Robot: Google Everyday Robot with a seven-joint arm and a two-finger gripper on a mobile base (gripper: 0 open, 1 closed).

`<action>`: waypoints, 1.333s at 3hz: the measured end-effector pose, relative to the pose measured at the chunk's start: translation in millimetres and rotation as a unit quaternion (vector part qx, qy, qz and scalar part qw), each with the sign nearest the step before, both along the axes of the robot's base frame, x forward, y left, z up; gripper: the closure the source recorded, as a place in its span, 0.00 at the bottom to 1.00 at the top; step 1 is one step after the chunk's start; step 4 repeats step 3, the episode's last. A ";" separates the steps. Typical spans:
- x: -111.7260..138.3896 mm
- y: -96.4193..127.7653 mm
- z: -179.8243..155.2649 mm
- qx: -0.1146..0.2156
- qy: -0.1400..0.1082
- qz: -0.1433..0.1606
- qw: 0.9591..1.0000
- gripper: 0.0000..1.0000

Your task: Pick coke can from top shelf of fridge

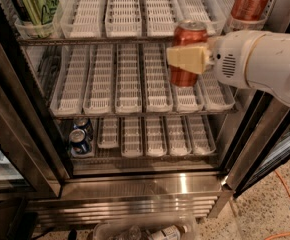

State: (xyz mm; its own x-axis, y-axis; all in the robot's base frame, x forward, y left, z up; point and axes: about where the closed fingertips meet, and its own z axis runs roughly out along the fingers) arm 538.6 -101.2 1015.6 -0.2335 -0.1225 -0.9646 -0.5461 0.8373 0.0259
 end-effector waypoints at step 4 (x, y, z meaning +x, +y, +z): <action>-52.9 80.0 -4.8 -0.040 0.001 0.159 0.986 1.00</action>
Offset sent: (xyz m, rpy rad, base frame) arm -0.0689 0.1014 -0.0058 -0.1347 0.0331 0.4196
